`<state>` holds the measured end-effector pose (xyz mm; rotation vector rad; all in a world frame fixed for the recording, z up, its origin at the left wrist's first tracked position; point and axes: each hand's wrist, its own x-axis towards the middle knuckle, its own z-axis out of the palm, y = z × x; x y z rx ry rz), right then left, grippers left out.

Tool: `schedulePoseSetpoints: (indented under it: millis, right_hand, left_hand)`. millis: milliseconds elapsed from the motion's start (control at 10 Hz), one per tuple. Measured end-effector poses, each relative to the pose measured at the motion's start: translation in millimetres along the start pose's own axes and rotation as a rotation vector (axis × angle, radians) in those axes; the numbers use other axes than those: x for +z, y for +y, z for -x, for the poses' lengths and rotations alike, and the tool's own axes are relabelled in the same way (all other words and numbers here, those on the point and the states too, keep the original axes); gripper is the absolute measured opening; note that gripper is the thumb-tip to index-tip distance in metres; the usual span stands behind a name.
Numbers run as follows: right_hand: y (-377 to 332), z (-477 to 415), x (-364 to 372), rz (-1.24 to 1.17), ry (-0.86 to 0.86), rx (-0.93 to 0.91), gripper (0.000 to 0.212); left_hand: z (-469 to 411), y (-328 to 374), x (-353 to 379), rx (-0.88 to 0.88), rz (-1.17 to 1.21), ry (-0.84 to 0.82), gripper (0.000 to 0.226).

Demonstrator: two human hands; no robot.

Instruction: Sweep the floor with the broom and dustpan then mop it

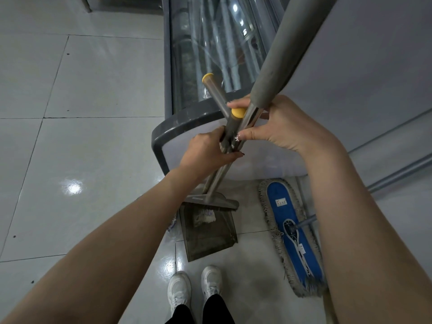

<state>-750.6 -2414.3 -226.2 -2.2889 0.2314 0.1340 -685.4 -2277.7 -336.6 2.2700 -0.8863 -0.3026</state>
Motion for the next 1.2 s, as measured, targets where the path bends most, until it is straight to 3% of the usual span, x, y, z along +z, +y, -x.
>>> schedulePoseSetpoints:
  millis: [500, 700, 1000, 1100, 1200]
  right_hand:
    - [-11, -1, 21, -0.136, -0.028, 0.009, 0.052]
    - [-7, 1, 26, -0.183, -0.017, 0.008, 0.056]
    - [-8, 13, 27, -0.282, 0.012, 0.072, 0.063]
    - [-10, 24, 22, -0.313, -0.003, 0.140, 0.087]
    - [-15, 41, 14, -0.414, 0.093, 0.184, 0.086]
  left_hand:
    - [17, -10, -11, -0.061, 0.048, 0.009, 0.050]
    - [13, -5, -16, -0.118, 0.022, -0.062, 0.048]
    - [25, 3, -47, -0.179, 0.045, -0.142, 0.063]
    - [35, 10, -68, -0.204, 0.074, -0.075, 0.060]
    - [48, 23, -92, -0.243, 0.218, 0.012, 0.057]
